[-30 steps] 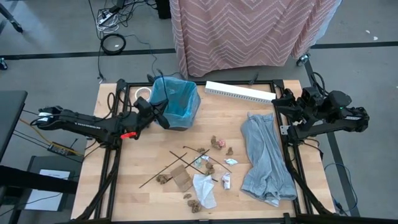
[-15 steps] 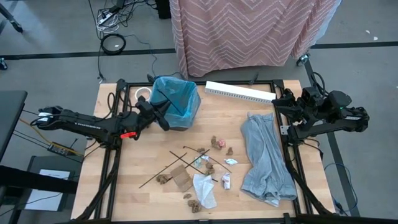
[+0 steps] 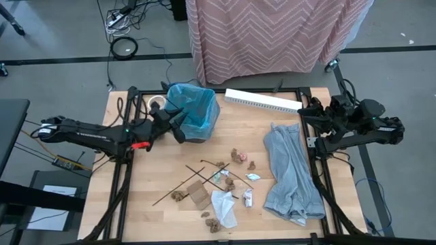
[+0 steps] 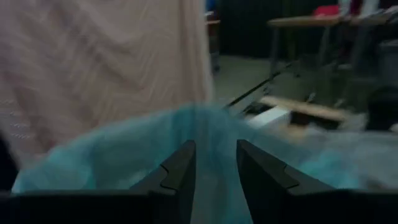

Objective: Place trash/remove bag and relplace
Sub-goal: Put the black zip tie into the black trash bin

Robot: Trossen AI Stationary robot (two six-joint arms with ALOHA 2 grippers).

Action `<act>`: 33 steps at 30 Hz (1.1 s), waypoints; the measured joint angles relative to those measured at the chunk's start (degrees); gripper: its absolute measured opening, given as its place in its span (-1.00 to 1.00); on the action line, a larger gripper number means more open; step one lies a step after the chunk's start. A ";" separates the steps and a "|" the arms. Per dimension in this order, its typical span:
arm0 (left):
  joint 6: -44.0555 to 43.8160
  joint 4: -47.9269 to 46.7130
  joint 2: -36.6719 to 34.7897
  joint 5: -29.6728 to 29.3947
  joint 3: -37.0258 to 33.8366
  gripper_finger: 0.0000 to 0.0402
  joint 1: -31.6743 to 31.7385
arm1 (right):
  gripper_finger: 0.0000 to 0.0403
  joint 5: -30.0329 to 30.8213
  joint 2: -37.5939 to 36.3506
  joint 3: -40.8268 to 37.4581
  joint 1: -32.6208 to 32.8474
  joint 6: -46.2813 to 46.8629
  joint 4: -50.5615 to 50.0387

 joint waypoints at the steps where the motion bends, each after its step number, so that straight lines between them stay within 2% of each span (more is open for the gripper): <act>1: 0.09 -2.73 -0.04 1.81 2.69 -0.38 -0.23 | -0.13 -0.01 0.00 0.00 -0.01 0.00 0.00; 4: -2.24 -16.43 0.34 9.48 12.73 -0.38 -1.45 | -0.12 0.01 0.00 0.00 -0.01 -0.02 -0.01; 8: -12.27 -34.93 3.44 23.36 26.69 -0.38 -4.33 | -0.13 0.02 0.00 0.00 0.02 -0.07 -0.16; 10: -16.85 -43.72 5.90 30.20 30.63 -0.38 -7.08 | -0.13 0.01 -0.01 0.00 0.02 -0.76 -0.38; 13: -23.63 -52.79 9.95 34.87 32.23 -0.39 -12.39 | -0.13 0.02 0.00 0.00 0.02 -2.39 -0.81; 15: -28.16 -53.82 12.47 33.96 31.35 -0.39 -15.78 | -0.13 0.02 0.00 0.00 0.02 -3.03 -0.81; 20: -39.22 -53.33 17.98 25.32 25.83 -0.39 -20.65 | -0.13 0.02 0.00 0.00 0.02 -3.06 -0.87; 23: -38.68 -51.70 20.83 23.16 22.32 -0.39 -21.70 | -0.14 0.02 -0.01 0.00 0.02 -3.30 -1.04; 27: -37.21 -44.28 25.58 23.48 18.10 -0.39 -21.59 | -0.14 0.02 0.00 0.00 0.02 -3.31 -1.14; 33: -37.94 -36.26 32.22 23.59 16.86 -0.40 -21.56 | -0.14 -0.89 -0.01 0.00 0.04 -2.93 -1.18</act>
